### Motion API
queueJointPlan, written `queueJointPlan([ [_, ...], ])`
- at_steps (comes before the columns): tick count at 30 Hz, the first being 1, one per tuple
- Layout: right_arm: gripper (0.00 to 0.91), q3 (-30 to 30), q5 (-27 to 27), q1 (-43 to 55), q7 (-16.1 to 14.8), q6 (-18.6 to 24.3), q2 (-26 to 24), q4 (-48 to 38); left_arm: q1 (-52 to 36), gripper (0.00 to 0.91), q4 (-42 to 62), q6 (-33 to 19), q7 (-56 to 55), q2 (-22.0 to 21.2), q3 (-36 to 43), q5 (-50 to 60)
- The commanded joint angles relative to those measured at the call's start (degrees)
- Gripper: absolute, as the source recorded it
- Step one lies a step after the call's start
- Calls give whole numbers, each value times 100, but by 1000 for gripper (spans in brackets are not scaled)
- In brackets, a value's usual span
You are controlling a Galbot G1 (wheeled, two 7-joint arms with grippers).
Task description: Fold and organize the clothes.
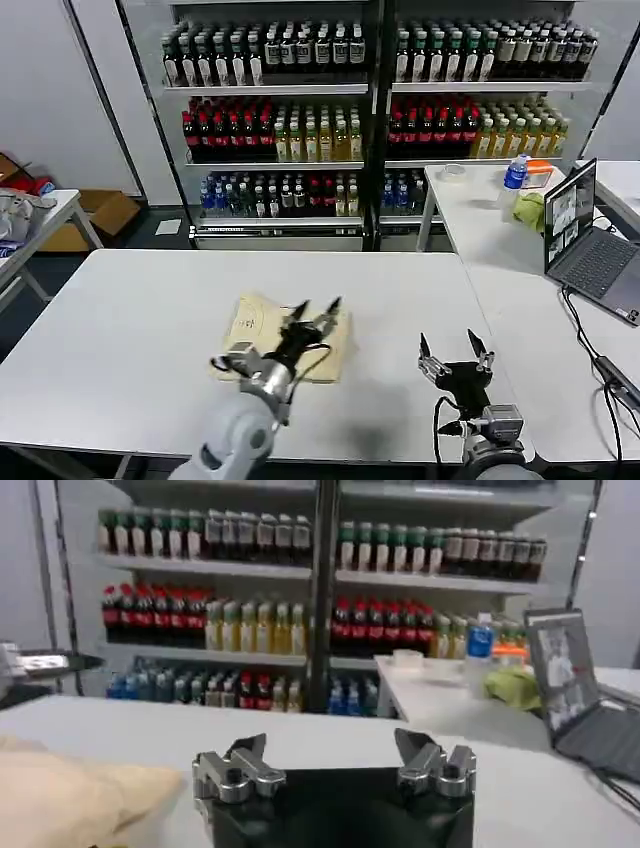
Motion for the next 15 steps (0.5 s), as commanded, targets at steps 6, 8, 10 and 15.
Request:
queueJointPlan([
  [6,907,-336,123,459,-86,448,-41,-313,1878,907,-562,-536,452,1229,-2938,1217],
  [8,907,-495,183,642,-3,337,31,-472,1985,907,-550,-533,464,1238,-3082,1201],
  [10,907,-696,353,909,111,160,134,-626,2046,907,-528,-534,469,1234,-3142,1200],
  [15,907,-1144,1296,1574,542,-560,622,-1013,2131,907,-519,-524,467,1203,-3192,1171],
])
